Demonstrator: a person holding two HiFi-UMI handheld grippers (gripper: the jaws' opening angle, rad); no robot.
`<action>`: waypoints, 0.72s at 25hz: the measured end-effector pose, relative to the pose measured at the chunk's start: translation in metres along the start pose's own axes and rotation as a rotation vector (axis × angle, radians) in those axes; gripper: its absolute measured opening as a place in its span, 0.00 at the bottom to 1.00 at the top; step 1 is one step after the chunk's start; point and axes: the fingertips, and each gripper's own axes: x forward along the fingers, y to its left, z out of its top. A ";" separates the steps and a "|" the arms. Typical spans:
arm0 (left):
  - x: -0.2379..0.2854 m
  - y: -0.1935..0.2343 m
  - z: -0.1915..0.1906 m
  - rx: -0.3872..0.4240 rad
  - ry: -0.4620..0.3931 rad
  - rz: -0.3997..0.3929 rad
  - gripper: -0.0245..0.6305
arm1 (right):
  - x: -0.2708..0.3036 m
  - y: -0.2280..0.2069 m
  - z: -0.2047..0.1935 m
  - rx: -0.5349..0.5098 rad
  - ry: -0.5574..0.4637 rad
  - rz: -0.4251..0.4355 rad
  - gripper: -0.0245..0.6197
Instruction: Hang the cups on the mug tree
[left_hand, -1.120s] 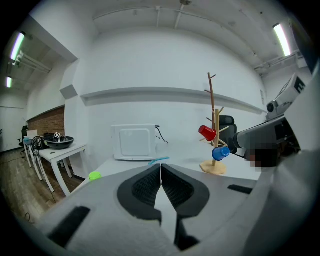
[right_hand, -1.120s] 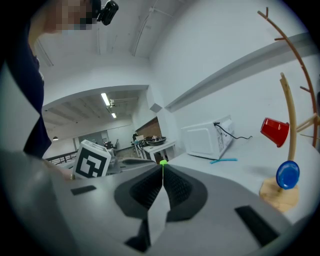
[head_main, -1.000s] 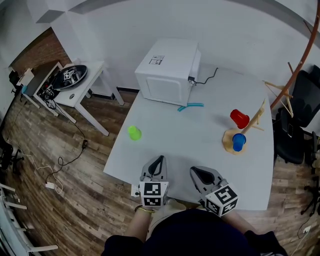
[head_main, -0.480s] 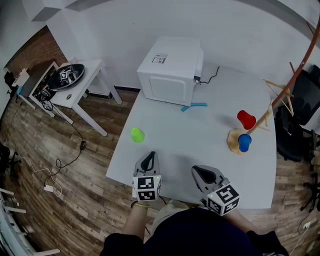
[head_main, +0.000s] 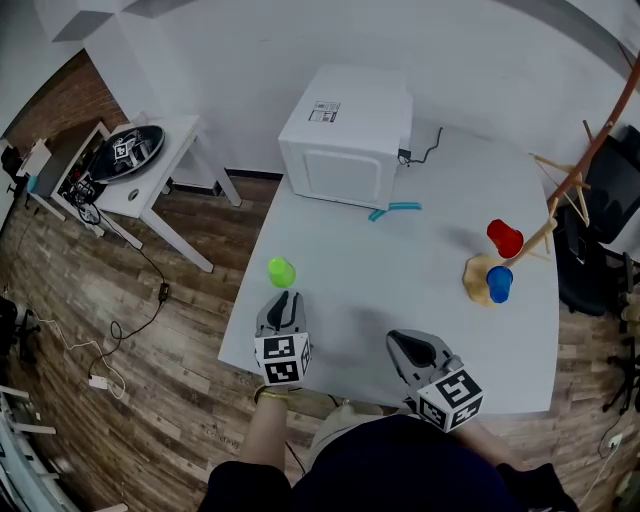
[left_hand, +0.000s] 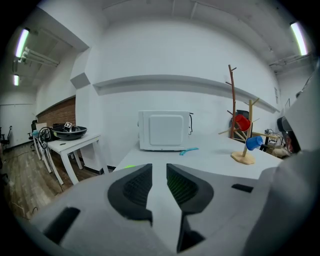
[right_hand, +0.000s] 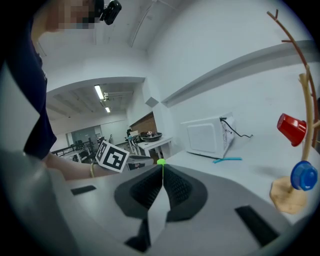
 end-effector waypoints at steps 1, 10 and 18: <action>0.003 0.003 -0.002 -0.003 0.006 -0.005 0.19 | 0.001 0.000 0.000 0.001 0.001 -0.004 0.08; 0.034 0.029 -0.004 0.017 0.020 -0.018 0.33 | 0.007 0.001 -0.004 0.009 0.022 -0.039 0.08; 0.061 0.052 -0.011 0.015 0.042 0.019 0.40 | 0.006 -0.001 -0.011 0.015 0.043 -0.071 0.08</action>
